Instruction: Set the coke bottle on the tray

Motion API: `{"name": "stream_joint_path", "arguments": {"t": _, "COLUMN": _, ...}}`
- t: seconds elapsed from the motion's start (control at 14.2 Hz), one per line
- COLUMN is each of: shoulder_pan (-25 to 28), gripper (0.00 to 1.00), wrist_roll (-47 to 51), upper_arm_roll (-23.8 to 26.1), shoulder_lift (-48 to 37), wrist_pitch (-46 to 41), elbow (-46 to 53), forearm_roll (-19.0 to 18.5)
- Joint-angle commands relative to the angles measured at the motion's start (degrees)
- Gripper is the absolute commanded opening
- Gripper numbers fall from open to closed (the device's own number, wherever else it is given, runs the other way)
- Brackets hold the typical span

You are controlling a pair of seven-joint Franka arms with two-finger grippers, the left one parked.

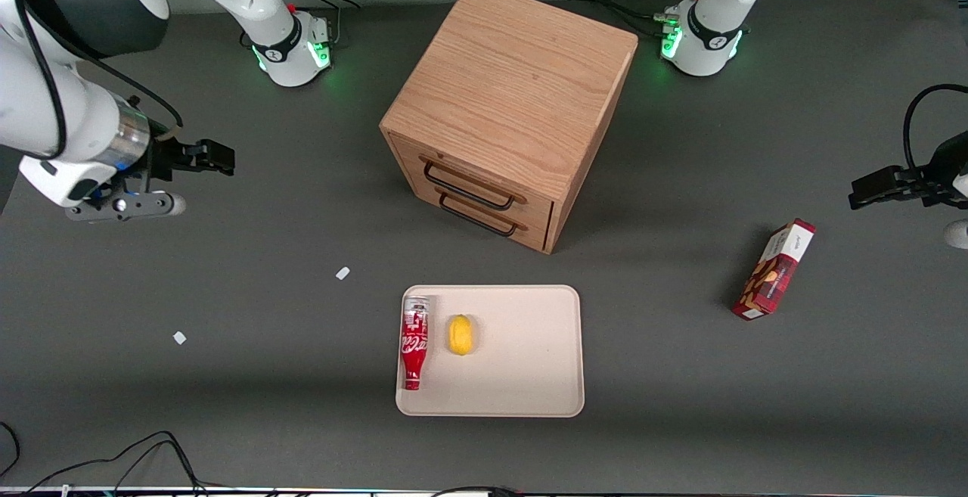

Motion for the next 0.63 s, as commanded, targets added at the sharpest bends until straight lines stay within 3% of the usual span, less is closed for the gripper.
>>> {"name": "stream_joint_path", "arguments": {"t": 0.0, "shoulder_pan": 9.6, "gripper": 1.0, "wrist_roll": -3.5, "upper_arm_roll": -11.5, "shoulder_lift": -3.8, "wrist_pitch": -0.3, "elbow": -2.3, "forearm_roll": 2.9}}
{"name": "stream_joint_path", "arguments": {"t": 0.56, "shoulder_pan": 8.2, "gripper": 1.0, "wrist_roll": -3.3, "upper_arm_roll": -12.2, "shoulder_lift": -4.9, "wrist_pitch": 0.1, "elbow": -2.1, "forearm_roll": 4.2}}
